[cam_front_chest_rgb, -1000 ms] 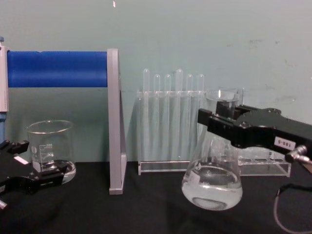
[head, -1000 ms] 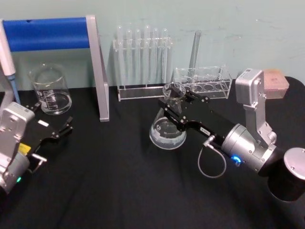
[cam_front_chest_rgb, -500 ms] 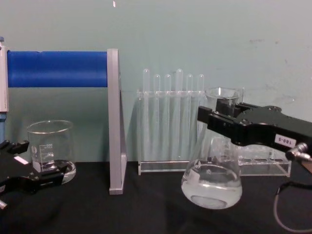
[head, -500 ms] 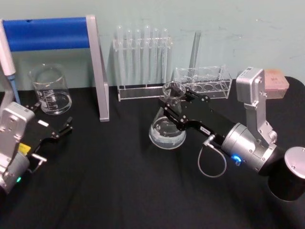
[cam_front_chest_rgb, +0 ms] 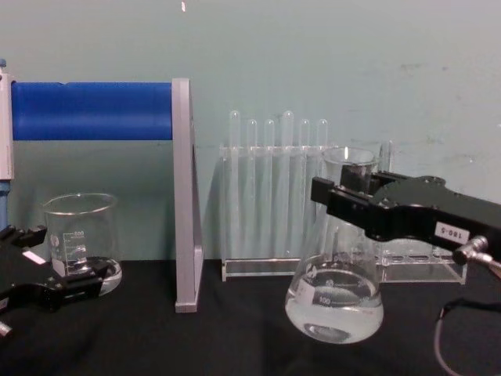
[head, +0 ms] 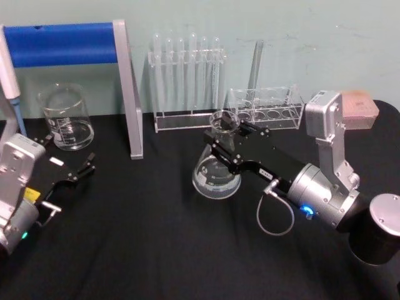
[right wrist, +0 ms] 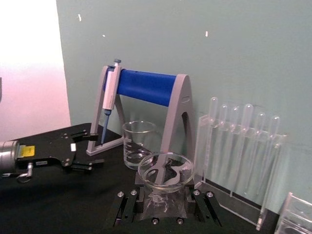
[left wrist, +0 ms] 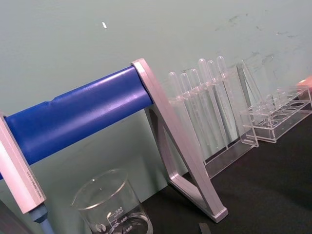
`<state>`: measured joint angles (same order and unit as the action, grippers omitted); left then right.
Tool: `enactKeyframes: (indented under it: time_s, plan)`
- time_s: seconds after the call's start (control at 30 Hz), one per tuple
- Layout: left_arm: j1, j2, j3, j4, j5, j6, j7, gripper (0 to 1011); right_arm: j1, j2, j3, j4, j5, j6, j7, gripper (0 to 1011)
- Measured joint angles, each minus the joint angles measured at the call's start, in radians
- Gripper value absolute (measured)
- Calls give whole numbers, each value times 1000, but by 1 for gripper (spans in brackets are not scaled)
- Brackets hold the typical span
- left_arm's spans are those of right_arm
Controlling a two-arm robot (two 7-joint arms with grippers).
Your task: Grasp the erlenmeyer flask with one hand, shake it three times, then place it back.
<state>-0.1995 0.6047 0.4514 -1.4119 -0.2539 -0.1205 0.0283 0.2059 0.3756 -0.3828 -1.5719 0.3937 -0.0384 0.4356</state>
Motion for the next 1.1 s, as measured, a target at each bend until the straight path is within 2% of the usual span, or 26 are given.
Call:
enactKeyframes:
  time_s: [0.37,0.7,0.87,1.1]
  plan:
    - [0,0,0,0,0,0,0,1001,7,-5,-42,-2,-4,8,29,453]
    - [0,0,0,0,0,0,0,1001,15,-12,-105,-21,0,11,76,453]
    - [0,0,0,0,0,0,0,1001,15,-7,-148,-43,5,13,108,453]
    - [0,0,0,0,0,0,0,1001,19,1,-185,-58,9,15,132,453]
